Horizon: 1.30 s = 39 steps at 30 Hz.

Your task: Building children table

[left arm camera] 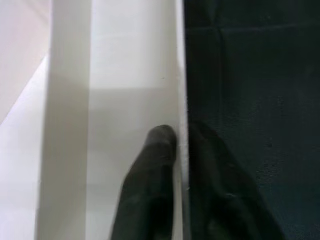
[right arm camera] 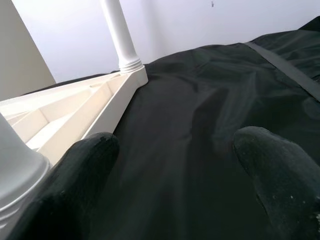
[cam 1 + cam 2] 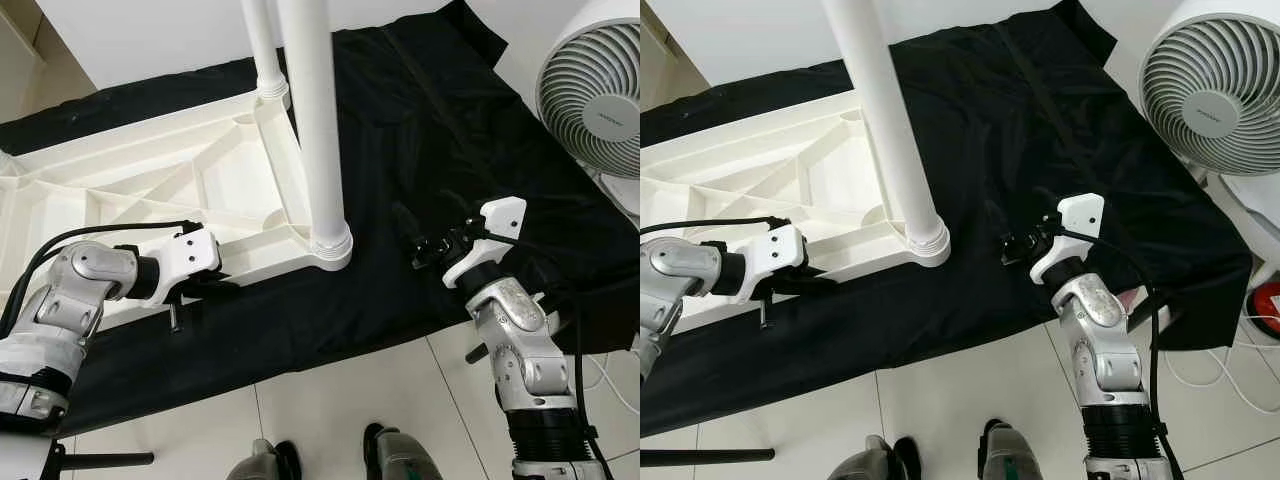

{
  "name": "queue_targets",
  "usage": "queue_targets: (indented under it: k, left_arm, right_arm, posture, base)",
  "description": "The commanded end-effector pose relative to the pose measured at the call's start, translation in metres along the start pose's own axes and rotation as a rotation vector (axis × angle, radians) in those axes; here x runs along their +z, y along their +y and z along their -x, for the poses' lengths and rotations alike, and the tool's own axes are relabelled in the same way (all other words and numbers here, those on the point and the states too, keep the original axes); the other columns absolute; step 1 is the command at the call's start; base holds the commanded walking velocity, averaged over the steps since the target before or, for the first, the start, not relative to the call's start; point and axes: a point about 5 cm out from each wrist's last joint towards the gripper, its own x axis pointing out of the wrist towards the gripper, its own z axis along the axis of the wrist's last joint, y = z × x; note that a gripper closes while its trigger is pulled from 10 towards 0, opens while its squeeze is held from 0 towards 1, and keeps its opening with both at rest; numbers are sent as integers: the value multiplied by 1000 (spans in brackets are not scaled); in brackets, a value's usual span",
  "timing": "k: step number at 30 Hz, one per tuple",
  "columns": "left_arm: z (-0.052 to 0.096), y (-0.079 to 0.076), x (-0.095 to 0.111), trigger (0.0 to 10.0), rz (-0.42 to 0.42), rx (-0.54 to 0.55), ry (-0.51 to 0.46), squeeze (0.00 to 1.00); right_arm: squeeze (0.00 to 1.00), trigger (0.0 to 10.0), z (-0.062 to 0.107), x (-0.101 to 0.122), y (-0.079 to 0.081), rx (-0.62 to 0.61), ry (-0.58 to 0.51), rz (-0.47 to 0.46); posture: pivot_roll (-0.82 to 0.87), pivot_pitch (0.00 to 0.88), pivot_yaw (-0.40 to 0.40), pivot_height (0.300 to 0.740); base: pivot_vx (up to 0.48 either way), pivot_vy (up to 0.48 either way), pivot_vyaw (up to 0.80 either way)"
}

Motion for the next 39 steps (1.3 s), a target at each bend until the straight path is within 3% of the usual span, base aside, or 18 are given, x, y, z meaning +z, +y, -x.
queue_targets:
  k: [1, 5, 6, 8, 10, 15, 16, 18, 19, 22, 25, 26, 27, 29, 32, 34, 39]
  left_arm:
    - [3, 6, -10, 10000, 50, 136, 20, 1000]
    - [-2, 11, 4, 10000, 26, 183, -41, 1000]
    - [-3, 12, 10, 10000, 24, 188, -77, 0]
    - [-2, 14, 21, 10000, 36, 195, -145, 0]
    - [1, 21, 33, 10000, 125, 229, -243, 0]
    - [5, 25, 41, 10000, 189, 272, -340, 0]
    - [6, 25, 41, 10000, 203, 312, -360, 0]
    - [7, 25, 40, 10000, 210, 339, -369, 0]
    - [10, 26, 36, 10000, 245, 413, -399, 0]
    - [21, 23, 29, 10000, 411, 602, -514, 0]
    - [22, 22, 29, 10000, 433, 671, -531, 0]
    - [23, 20, 26, 10000, 504, 762, -550, 0]
    - [23, 16, 24, 10000, 558, 820, -568, 0]
    - [22, 11, 23, 10000, 584, 842, -570, 0]
    - [22, 7, 20, 10000, 608, 861, -569, 0]
    - [20, -2, 14, 10000, 670, 846, -584, 0]
    - [16, -11, 13, 10000, 658, 815, -599, 0]
  right_arm:
    - [0, 10000, 1, -7, 7, 28, 31, -20]
    - [0, 10000, -2, -7, 6, 35, 35, -27]
    - [0, 10000, -2, -7, 5, 35, 35, -28]
    - [0, 10000, -3, -7, 5, 35, 34, -30]
    - [0, 10000, -3, -7, 4, 37, 36, -29]
    - [0, 10000, -4, -6, 5, 48, 36, -31]
    - [243, 10000, -5, -5, 6, 64, 35, -36]
    - [243, 10000, -5, -4, 6, 76, 35, -41]
    - [1000, 10000, -4, -3, 7, 98, 34, -45]
    - [1000, 10000, 2, -4, 4, 109, 43, -36]
    - [1000, 10000, 3, -5, 2, 112, 47, -38]
    - [0, 10000, 3, -4, 1, 122, 47, -35]
    - [0, 10000, 2, -3, 2, 135, 45, -33]
    - [0, 10000, 2, -2, 2, 143, 42, -33]
    - [0, 10000, 0, -1, 2, 149, 39, -33]
    - [0, 10000, -3, 0, 2, 161, 35, -33]
    - [0, 10000, -6, 1, 3, 175, 34, -31]
  posture:
    - [-96, 198, 130, 740]
    - [-98, 194, 117, 740]
    - [-99, 192, 113, 740]
    - [-100, 191, 107, 740]
    - [-100, 191, 107, 740]
    - [-112, 186, 104, 740]
    - [-119, 180, 105, 740]
    - [-119, 180, 105, 740]
    - [-122, 175, 106, 740]
    - [-115, 158, 103, 740]
    - [-108, 164, 100, 740]
    - [-102, 160, 100, 740]
    - [-102, 161, 99, 740]
    - [-96, 159, 91, 740]
    - [-96, 153, 88, 740]
    - [-89, 150, 75, 740]
    - [-88, 148, 70, 740]
  base:
    - [0, 0, 0]
    - [0, 0, 0]
    - [0, 0, 0]
    - [0, 0, 0]
    - [0, 0, 0]
    - [0, 0, 0]
    - [0, 0, 0]
    - [0, 0, 0]
    - [0, 0, 0]
    - [0, 0, 0]
    - [0, 0, 0]
    - [0, 0, 0]
    - [0, 0, 0]
    - [0, 0, 0]
    - [0, 0, 0]
    - [0, 0, 0]
    - [0, 0, 0]
